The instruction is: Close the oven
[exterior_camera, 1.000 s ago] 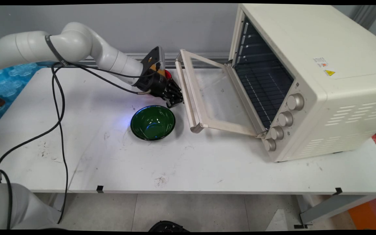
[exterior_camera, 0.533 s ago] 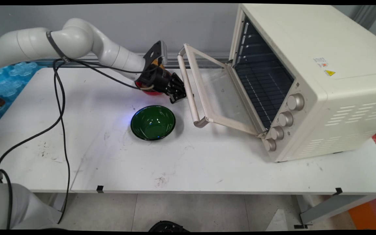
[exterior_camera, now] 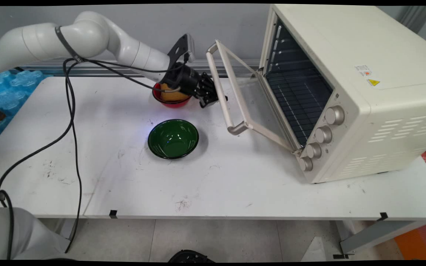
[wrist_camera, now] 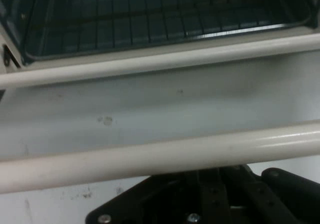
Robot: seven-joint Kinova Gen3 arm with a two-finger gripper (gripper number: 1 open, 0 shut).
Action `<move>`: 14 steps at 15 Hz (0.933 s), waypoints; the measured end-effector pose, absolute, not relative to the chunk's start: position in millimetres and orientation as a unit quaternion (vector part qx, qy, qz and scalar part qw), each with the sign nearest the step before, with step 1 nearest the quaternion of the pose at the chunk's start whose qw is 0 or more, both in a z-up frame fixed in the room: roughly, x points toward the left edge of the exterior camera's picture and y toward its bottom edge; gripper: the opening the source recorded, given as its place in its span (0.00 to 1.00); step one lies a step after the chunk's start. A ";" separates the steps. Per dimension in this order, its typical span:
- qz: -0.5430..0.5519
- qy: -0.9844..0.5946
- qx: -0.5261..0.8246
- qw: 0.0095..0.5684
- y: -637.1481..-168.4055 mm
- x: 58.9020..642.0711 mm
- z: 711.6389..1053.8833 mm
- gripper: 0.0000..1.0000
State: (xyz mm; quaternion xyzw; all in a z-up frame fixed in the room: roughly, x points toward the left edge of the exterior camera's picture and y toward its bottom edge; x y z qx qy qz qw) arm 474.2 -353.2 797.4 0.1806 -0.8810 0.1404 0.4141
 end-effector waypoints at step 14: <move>0.134 -0.874 0.197 0.423 -371.9 458.3 846.0 0.00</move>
